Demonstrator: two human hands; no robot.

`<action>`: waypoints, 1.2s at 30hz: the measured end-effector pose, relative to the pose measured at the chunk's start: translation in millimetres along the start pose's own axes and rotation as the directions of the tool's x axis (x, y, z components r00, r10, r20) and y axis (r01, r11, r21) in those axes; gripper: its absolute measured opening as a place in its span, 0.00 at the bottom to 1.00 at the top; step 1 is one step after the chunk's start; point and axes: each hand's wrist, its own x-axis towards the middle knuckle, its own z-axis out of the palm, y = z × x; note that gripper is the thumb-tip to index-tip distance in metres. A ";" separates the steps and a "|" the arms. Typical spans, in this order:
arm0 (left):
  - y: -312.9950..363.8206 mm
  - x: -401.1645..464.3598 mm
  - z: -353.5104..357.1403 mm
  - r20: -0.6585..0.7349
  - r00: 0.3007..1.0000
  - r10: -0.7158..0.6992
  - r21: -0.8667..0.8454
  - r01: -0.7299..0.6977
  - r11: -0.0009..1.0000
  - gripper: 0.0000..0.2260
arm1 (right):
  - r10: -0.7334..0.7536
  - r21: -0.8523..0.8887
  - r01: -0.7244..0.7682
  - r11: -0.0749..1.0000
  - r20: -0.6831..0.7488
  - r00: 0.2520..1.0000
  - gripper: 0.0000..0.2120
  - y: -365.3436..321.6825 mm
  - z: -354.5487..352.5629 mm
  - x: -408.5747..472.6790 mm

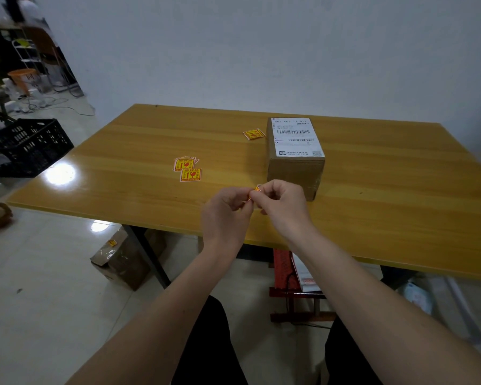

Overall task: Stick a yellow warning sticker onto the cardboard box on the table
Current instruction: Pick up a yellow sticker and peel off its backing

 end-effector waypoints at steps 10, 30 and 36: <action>0.1 -1.1 -1.8 0.024 1.000 -0.009 -0.046 0.010 0.999 0.09 | -0.017 -0.057 0.020 0.998 0.055 0.998 0.06 -1.0 -4.4 -3.8; 2.8 -4.3 2.0 0.006 1.000 -0.019 -0.052 0.019 0.998 0.05 | 0.176 0.233 -0.199 0.952 0.116 0.977 0.10 -1.3 -11.4 -8.7; 0.7 -3.1 2.7 0.018 1.000 -0.024 -0.065 0.025 0.998 0.04 | 0.197 0.272 -0.223 0.936 0.122 0.973 0.10 0.3 -13.1 -9.5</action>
